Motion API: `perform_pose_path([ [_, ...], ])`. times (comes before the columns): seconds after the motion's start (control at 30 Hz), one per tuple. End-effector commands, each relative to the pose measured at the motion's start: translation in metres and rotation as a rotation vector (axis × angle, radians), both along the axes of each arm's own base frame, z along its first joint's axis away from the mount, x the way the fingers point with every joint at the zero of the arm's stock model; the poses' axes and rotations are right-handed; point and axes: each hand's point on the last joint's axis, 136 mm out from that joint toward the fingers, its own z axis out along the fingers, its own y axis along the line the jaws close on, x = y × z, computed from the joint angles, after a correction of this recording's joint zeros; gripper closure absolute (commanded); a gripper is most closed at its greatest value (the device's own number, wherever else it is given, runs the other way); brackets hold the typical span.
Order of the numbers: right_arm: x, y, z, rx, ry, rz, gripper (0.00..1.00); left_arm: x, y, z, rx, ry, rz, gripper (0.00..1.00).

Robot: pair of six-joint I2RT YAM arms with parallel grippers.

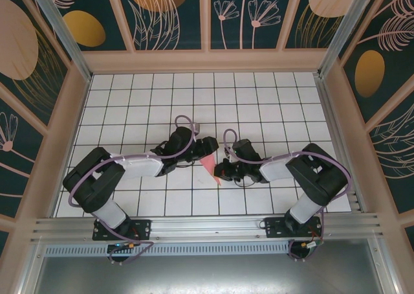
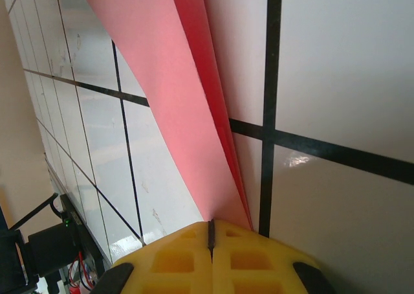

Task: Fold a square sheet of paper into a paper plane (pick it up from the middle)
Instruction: Fold the wing for the fifth time at the center of the table.

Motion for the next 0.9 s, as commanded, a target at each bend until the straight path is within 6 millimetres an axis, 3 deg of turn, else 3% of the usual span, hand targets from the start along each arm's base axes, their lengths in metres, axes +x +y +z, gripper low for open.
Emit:
perform_pose_path([
  [0.0, -0.021, -0.019, -0.037, -0.134, 0.116, -0.013, 1.00, 0.002, 0.000, -0.006, 0.031, 0.008, -0.016, 0.43],
  [0.2, -0.023, -0.019, -0.039, -0.140, 0.123, -0.011, 1.00, 0.012, -0.003, -0.022, 0.080, 0.035, 0.008, 0.44],
  [0.23, -0.023, -0.019, -0.039, -0.140, 0.123, -0.011, 1.00, 0.013, -0.001, -0.038, 0.123, 0.065, 0.019, 0.44],
  [0.3, -0.023, -0.019, -0.040, -0.142, 0.123, -0.011, 1.00, 0.016, 0.004, -0.050, 0.176, 0.092, 0.039, 0.44],
  [0.53, -0.026, -0.024, -0.045, -0.171, 0.133, -0.010, 1.00, 0.020, 0.038, -0.085, 0.323, 0.170, 0.131, 0.47],
  [0.73, -0.031, -0.031, -0.053, -0.224, 0.144, -0.006, 1.00, 0.022, 0.061, -0.099, 0.375, 0.211, 0.163, 0.47],
  [0.87, -0.037, -0.033, -0.060, -0.243, 0.165, 0.003, 1.00, 0.024, 0.065, -0.102, 0.379, 0.206, 0.148, 0.48],
])
